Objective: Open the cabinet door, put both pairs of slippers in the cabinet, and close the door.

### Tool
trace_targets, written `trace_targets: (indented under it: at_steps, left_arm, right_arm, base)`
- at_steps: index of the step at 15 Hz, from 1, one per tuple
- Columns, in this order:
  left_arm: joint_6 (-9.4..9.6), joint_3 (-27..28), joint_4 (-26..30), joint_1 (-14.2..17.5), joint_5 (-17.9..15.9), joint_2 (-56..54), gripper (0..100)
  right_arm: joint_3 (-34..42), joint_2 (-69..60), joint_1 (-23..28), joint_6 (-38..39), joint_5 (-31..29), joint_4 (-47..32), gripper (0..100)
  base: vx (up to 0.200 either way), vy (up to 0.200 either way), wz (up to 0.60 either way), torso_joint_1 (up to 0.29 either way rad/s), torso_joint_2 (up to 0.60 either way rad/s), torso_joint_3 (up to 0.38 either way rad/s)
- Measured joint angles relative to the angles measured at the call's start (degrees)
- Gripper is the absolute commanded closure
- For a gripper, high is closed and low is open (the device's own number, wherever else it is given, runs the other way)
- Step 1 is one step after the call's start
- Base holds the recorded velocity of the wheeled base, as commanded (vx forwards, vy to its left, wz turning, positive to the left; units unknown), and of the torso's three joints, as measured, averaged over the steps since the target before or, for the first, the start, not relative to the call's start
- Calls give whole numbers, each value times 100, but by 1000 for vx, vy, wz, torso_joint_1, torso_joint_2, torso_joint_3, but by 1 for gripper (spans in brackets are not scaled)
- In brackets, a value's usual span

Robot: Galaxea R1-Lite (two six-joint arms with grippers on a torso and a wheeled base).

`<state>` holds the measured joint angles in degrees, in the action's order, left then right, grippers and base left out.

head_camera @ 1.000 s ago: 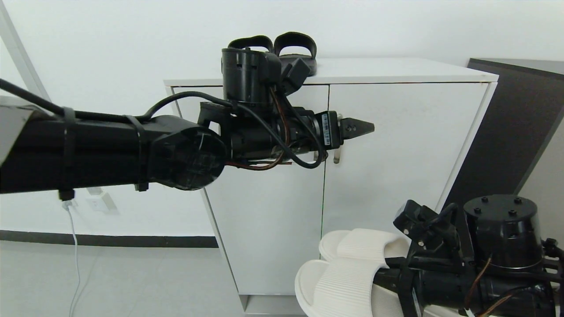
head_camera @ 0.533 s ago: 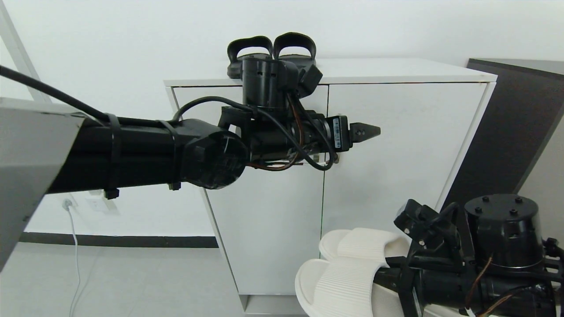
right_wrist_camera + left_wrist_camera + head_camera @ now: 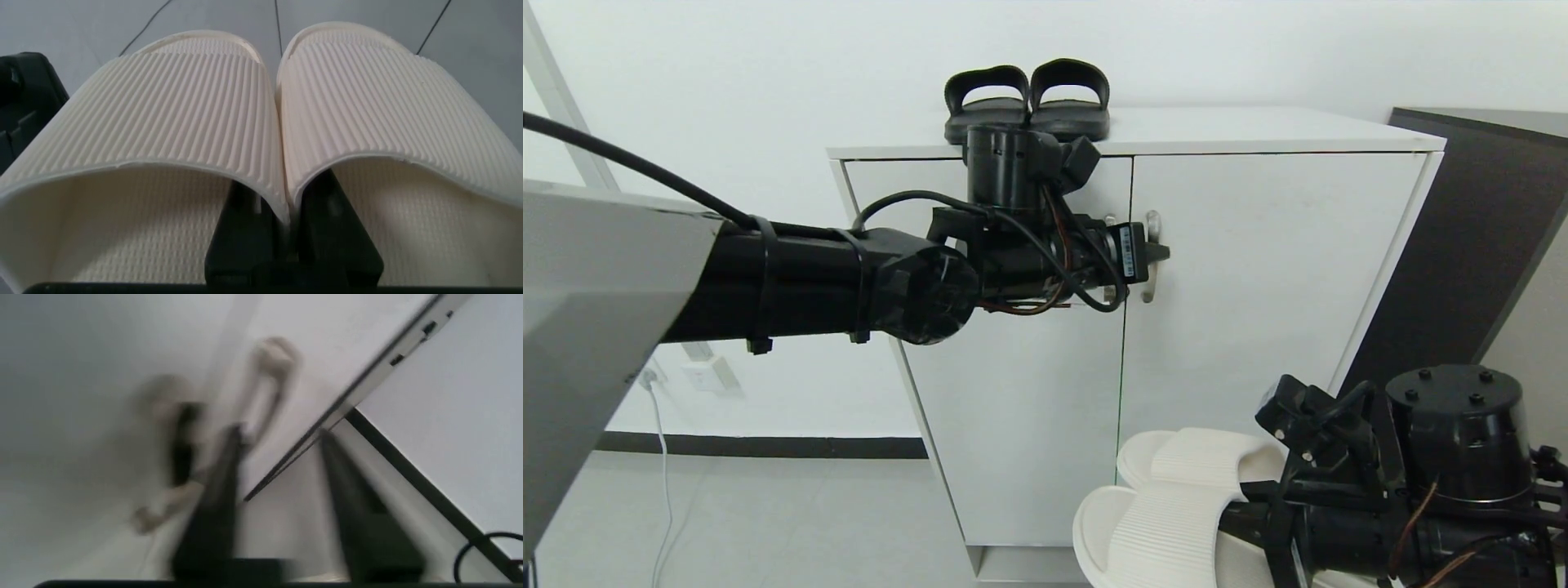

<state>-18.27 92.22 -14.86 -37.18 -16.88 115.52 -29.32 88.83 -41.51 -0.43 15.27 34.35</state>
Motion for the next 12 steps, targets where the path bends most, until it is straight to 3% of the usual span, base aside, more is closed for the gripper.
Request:
trace_targets:
  at_steps: [7,12]
  left_arm:
    - [-4,-535,-57,-90,-191,-312,100]
    - [44,-1364,-372,-168,-197,-805,100]
  right_arm:
    - [146,-13,2,-30,73,128,100]
    - [411,-69,-35,-46,260,528,100]
  base:
    - [0,0,0,0,0,0]
    - [0,0,0,0,0,0]
